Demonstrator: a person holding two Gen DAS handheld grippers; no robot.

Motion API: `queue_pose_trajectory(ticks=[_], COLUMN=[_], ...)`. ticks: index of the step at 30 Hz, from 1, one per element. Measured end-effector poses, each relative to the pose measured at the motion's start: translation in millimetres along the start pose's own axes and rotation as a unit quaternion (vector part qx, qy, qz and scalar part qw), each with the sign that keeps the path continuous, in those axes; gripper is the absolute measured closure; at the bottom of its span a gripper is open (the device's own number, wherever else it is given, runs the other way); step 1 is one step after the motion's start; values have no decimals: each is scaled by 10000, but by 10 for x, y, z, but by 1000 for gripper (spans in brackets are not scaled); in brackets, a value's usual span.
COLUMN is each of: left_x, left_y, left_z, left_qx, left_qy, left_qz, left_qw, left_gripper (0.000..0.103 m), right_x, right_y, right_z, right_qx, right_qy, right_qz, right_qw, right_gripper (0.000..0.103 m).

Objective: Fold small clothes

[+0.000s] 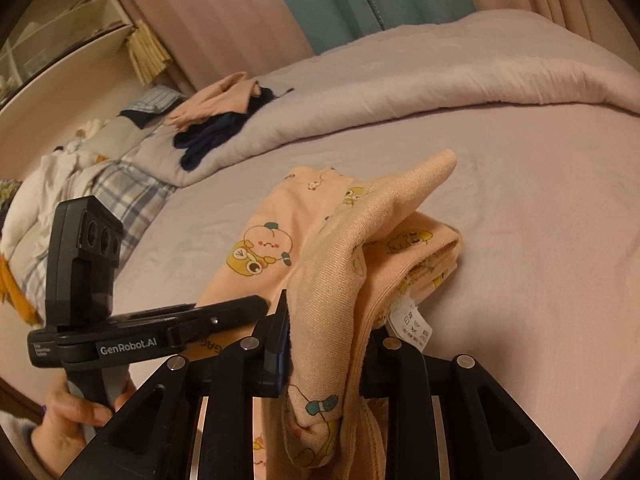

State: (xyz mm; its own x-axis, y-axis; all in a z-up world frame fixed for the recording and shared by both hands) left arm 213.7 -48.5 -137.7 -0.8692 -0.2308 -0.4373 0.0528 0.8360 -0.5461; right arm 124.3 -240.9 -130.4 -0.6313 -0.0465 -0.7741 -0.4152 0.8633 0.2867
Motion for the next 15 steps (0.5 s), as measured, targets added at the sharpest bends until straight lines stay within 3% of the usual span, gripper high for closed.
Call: queue_pose_trajectory(ticks=[9, 15], left_x=[30, 178], left_y=[-10, -20], left_z=[-23, -302], left_qx=[-128, -62], left_qy=[-283, -529], left_qz=[221, 253], left_qw=[9993, 9983], left_gripper=[75, 75], right_x=[184, 188], right_y=[415, 659], right_z=[-258, -413], right_qx=[-110, -140], right_qy=[-119, -295], right_qz=[-351, -619], right_qw=[9993, 9975], right_gripper=[76, 76])
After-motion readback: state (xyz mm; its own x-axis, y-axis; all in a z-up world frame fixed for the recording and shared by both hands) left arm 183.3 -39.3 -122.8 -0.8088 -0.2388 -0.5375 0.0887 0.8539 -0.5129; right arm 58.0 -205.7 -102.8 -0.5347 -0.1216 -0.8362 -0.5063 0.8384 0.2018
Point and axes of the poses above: each gripper's, at about its wrist camera, not at the fingertips, and z roughly the way its jaws point, y to its left, x to its underside, the point moved 4 cm from there along z, roughly the way its jaws point, and after that the axes turned 8 degrees about -z, right-handed, at the moved point
